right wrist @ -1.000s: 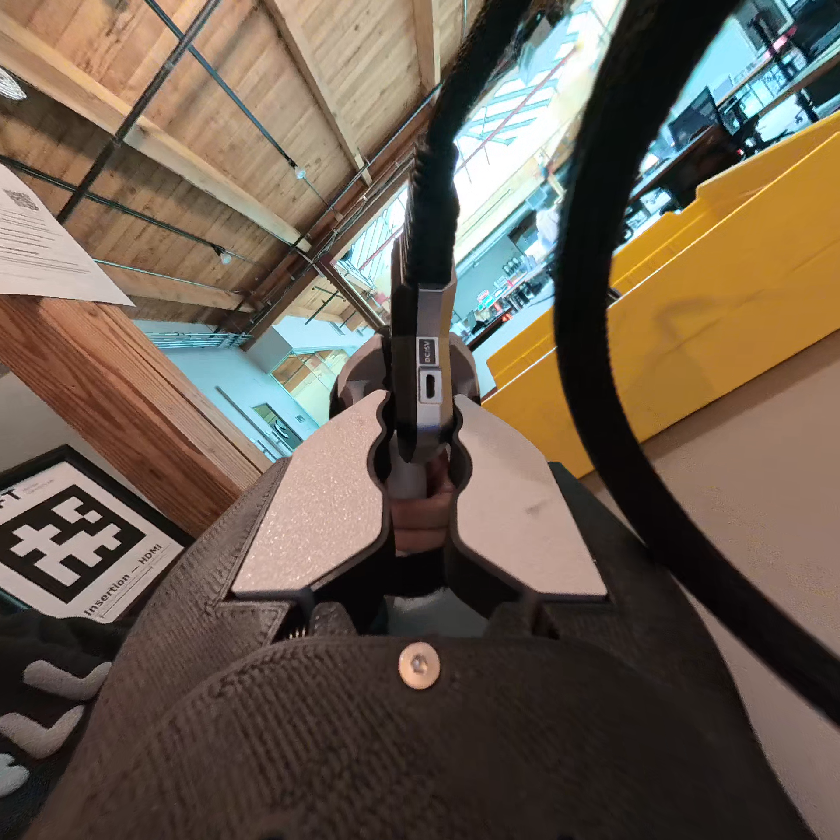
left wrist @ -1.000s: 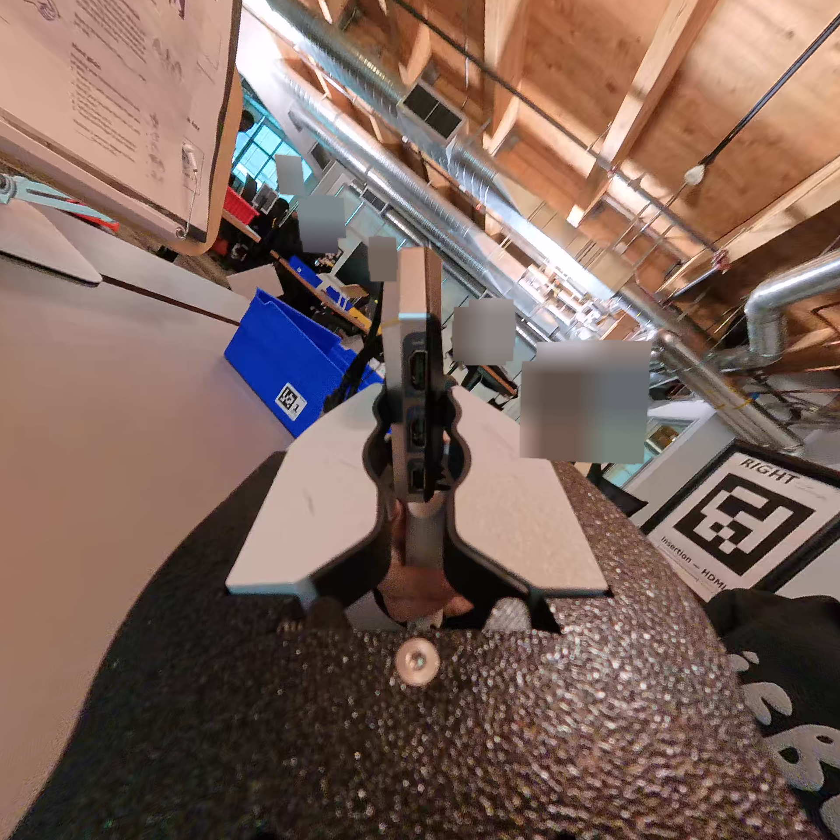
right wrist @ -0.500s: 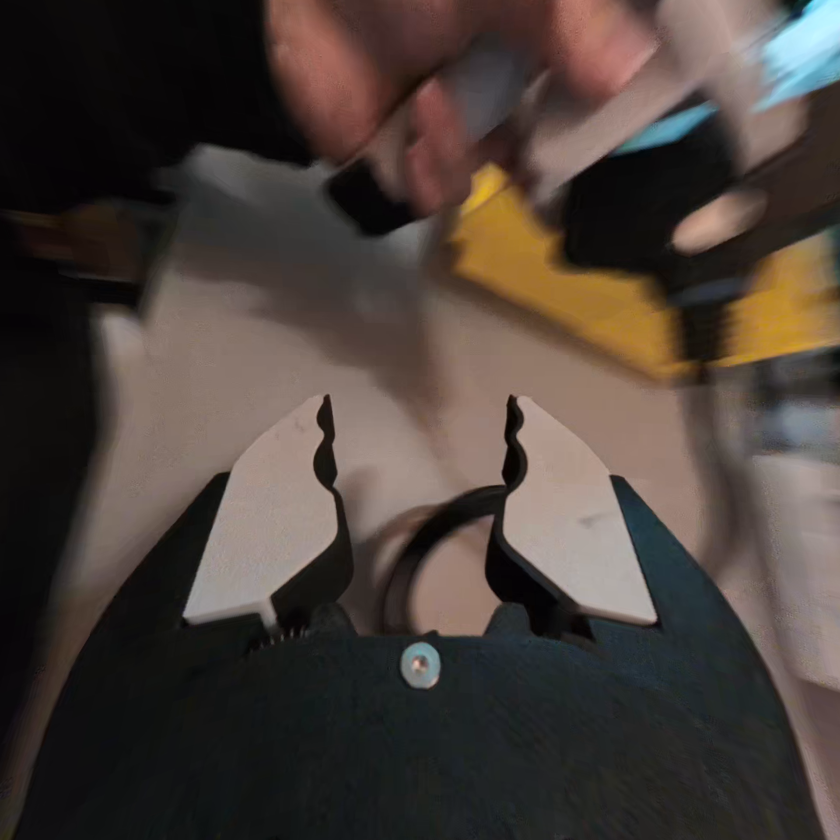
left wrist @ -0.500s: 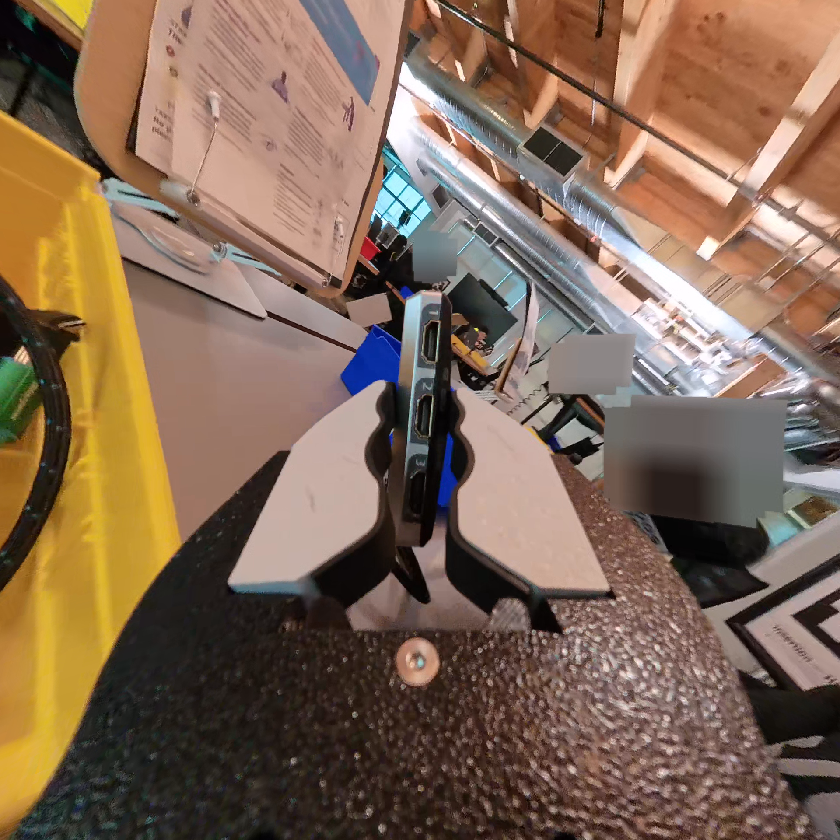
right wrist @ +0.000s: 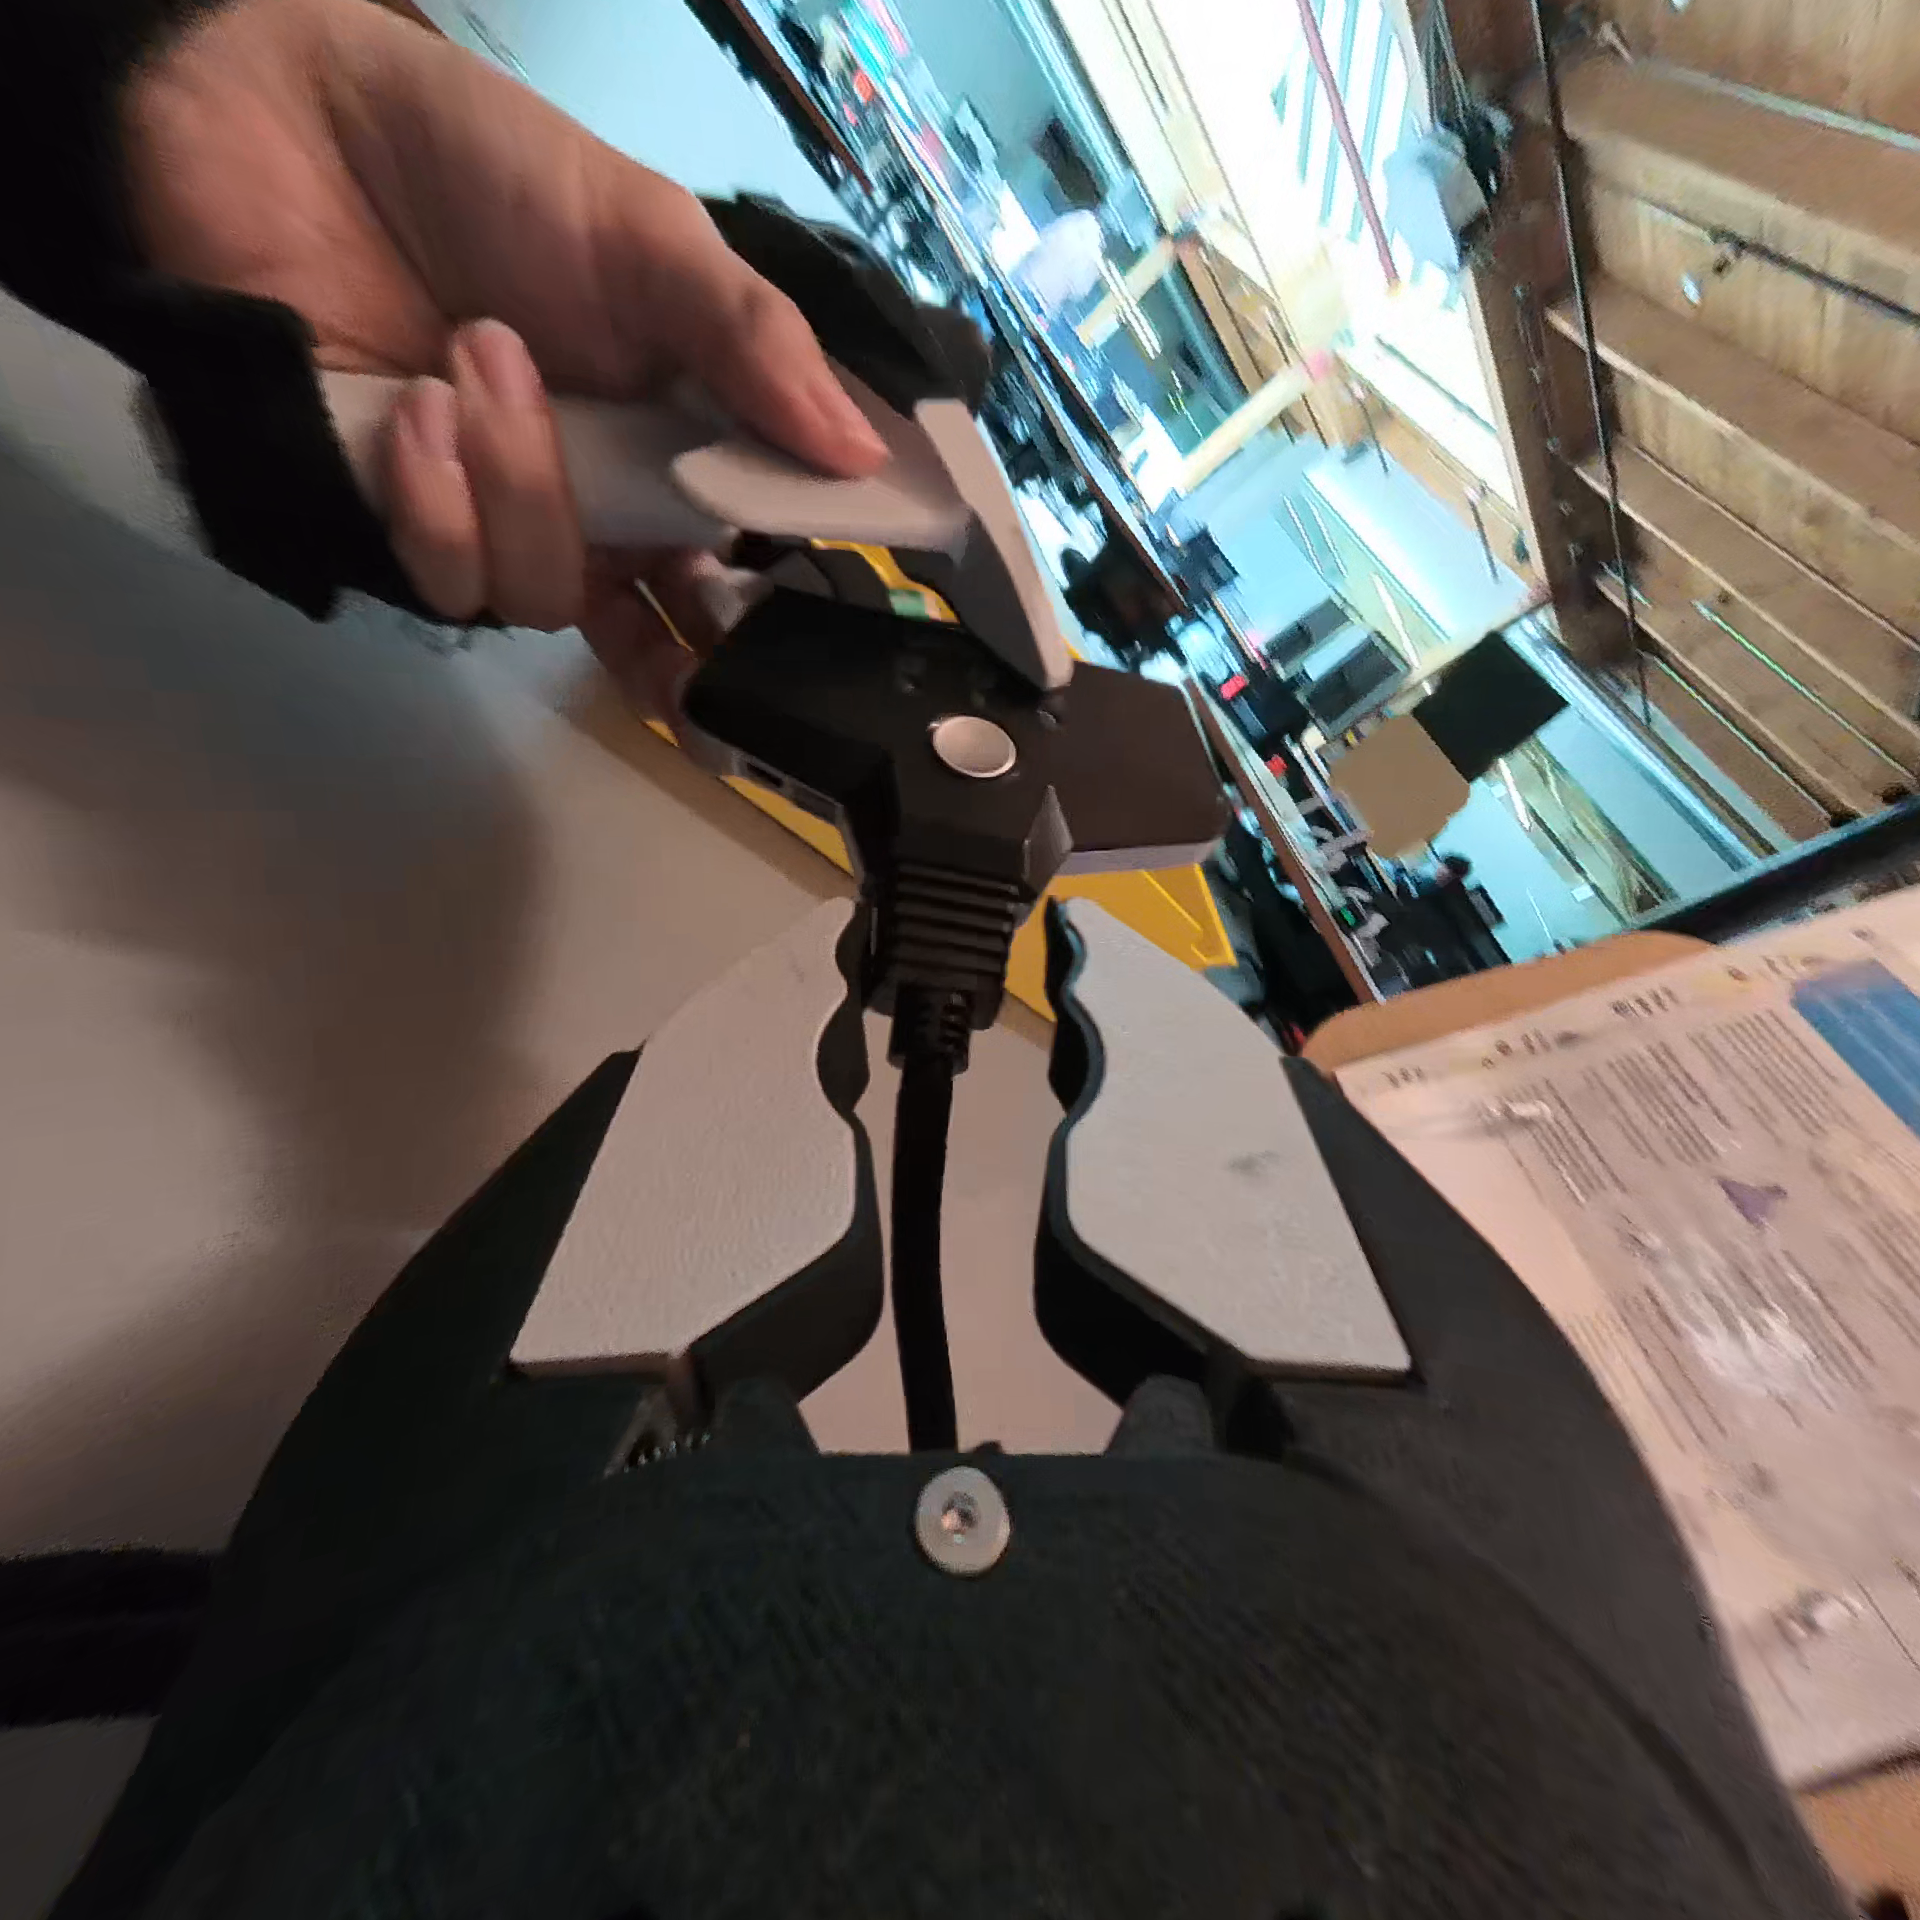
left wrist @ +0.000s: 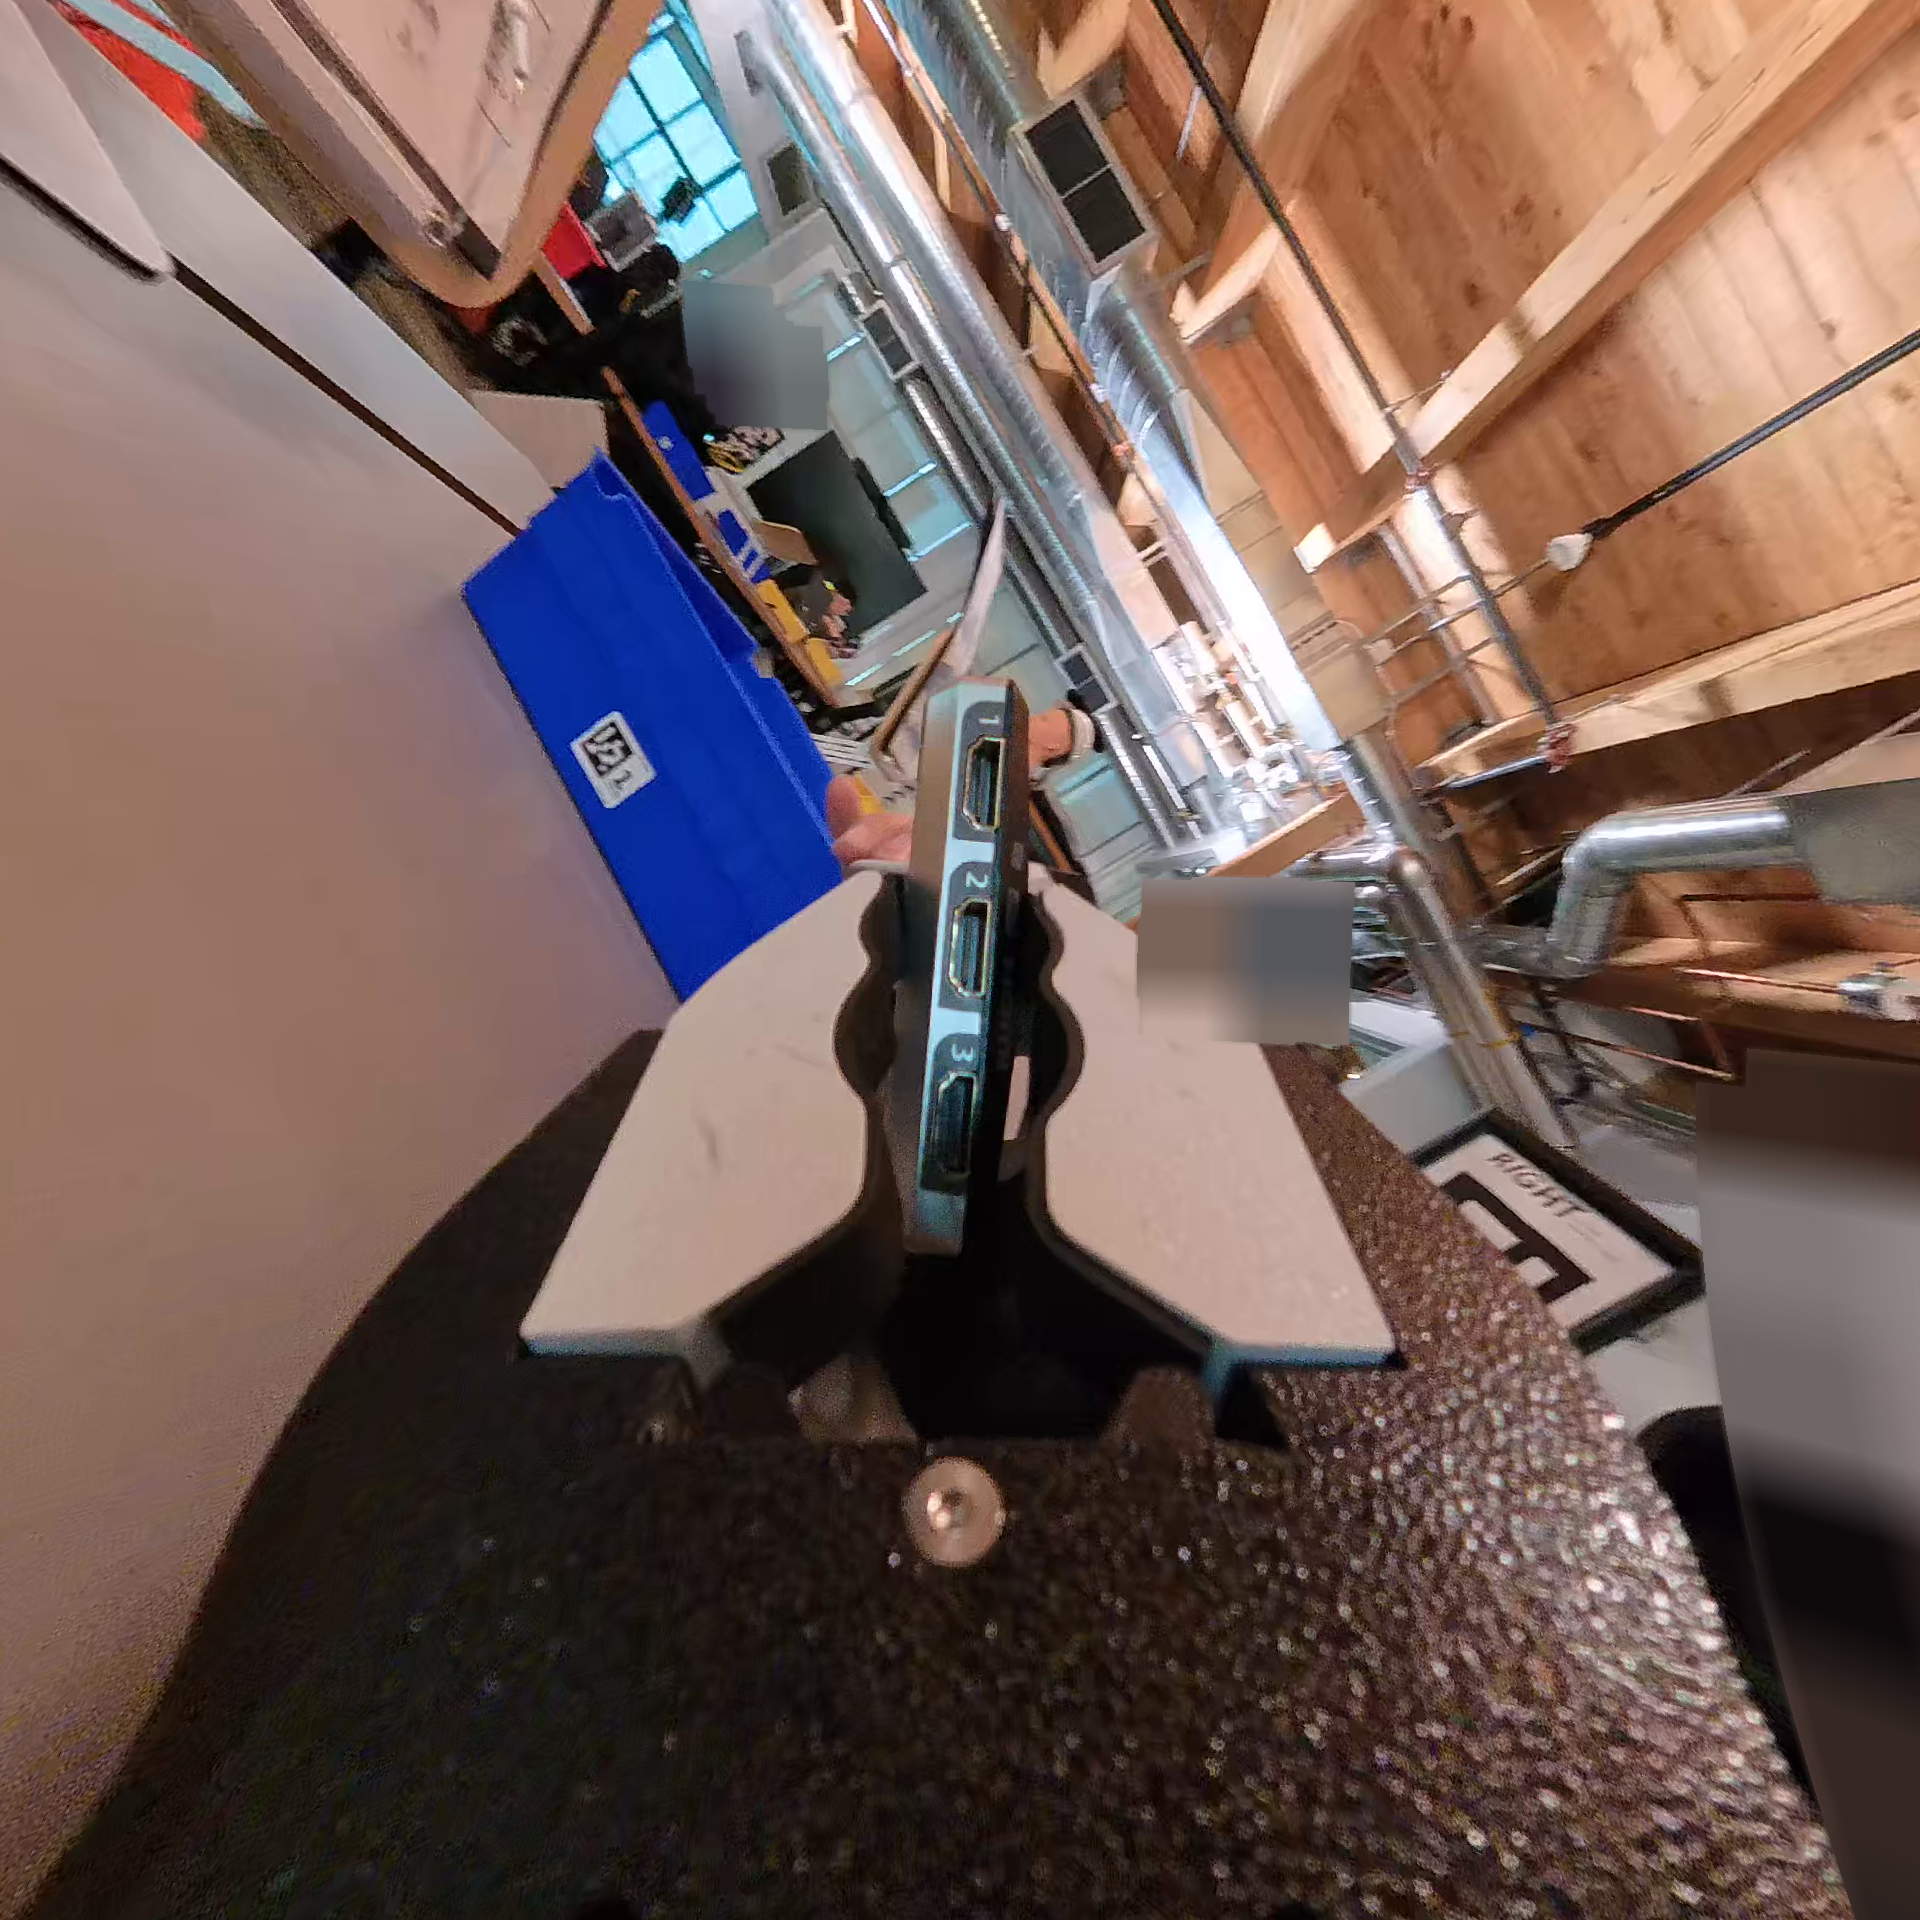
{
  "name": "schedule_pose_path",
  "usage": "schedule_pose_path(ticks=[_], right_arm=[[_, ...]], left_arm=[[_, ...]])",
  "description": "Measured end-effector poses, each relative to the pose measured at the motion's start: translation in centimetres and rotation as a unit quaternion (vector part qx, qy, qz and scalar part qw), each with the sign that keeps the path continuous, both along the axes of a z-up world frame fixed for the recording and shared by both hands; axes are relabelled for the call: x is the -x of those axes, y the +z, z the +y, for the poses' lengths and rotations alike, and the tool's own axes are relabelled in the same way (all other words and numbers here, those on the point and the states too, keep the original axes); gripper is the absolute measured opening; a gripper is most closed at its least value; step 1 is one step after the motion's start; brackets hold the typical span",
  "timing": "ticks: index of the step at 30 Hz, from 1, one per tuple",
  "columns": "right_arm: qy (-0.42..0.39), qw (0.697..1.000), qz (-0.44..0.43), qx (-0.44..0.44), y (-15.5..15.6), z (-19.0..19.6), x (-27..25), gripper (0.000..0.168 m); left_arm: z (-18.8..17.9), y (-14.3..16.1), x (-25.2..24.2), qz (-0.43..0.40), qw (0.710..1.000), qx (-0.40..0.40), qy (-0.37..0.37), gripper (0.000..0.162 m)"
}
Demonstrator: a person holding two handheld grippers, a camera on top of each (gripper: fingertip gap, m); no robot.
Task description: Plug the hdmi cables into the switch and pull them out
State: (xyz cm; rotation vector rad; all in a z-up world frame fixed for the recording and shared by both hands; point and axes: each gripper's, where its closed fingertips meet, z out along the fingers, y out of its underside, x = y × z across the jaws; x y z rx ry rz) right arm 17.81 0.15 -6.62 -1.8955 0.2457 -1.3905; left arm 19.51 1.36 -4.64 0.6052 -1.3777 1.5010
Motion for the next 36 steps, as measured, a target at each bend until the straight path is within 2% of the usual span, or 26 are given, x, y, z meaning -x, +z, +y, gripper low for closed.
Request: schedule_pose_path(ticks=[5,7,9,11,13,14,16,18,20,23,25,27,29,30,32,34,36], right_arm=[[0.042,0.997,0.012,-0.065,0.1,-0.1,0.5,0.027],[0.045,0.995,0.04,-0.078,-0.1,-0.3,0.7,0.026],[0.052,0.993,0.06,-0.089,-0.1,-0.3,1.0,0.025],[0.069,0.986,0.085,-0.129,-0.1,-0.3,1.2,0.023],[0.083,0.973,0.124,-0.177,-0.4,-0.8,1.3,0.023],[0.095,0.965,0.152,-0.193,-0.8,-0.9,1.5,0.023],[0.11,0.952,0.179,-0.222,-1.1,-1.2,1.8,0.023],[0.131,0.936,0.201,-0.257,-0.8,-1.1,2.2,0.023],[0.172,0.913,0.232,-0.289,-0.4,-0.6,3.0,0.023],[0.21,0.886,0.278,-0.307,-0.7,0.4,4.0,0.023],[0.215,0.879,0.298,-0.304,-1.2,0.9,4.1,0.023],[0.219,0.875,0.312,-0.298,-1.6,1.4,4.2,0.023],[0.222,0.876,0.319,-0.286,-2.0,1.8,4.3,0.023],[0.217,0.881,0.311,-0.282,-2.1,1.6,4.2,0.023],[0.217,0.885,0.283,-0.3,-1.3,1.3,3.9,0.023],[0.224,0.884,0.238,-0.335,0.3,1.0,3.6,0.024],[0.224,0.884,0.217,-0.348,0.8,0.8,3.4,0.025]], left_arm=[[-0.1,0.1,0.2,0.019,1.0,0.01,-0.009,0.022],[-0.1,-0.1,0.4,-0.003,1.0,0.003,-0.015,0.021],[0.0,-0.1,0.8,-0.065,0.998,-0.006,-0.016,0.024],[0.2,0.4,0.6,-0.196,0.98,-0.02,0.025,0.03],[1.0,2.0,0.3,-0.371,0.924,-0.014,0.087,0.035],[1.7,2.9,0.4,-0.462,0.88,-0.006,0.114,0.04],[3.0,3.6,0.5,-0.633,0.757,-0.015,0.159,0.064],[4.0,2.3,0.6,-0.771,0.618,-0.046,0.148,0.068],[4.1,0.1,0.3,-0.849,0.508,-0.085,0.12,0.068],[2.7,-1.2,0.6,-0.903,0.399,-0.083,0.133,0.078],[1.5,-0.7,2.0,-0.921,0.351,-0.047,0.161,0.077],[0.7,-0.6,3.5,-0.93,0.323,-0.015,0.173,0.069],[0.3,-0.8,4.0,-0.943,0.279,-0.004,0.181,0.044],[0.3,-0.8,3.9,-0.946,0.264,-0.008,0.186,0.04],[0.3,-0.5,3.5,-0.942,0.271,-0.022,0.2,0.036],[0.3,0.7,3.2,-0.932,0.263,-0.022,0.25,0.035],[0.3,1.2,2.9,-0.921,0.28,-0.027,0.27,0.034]])
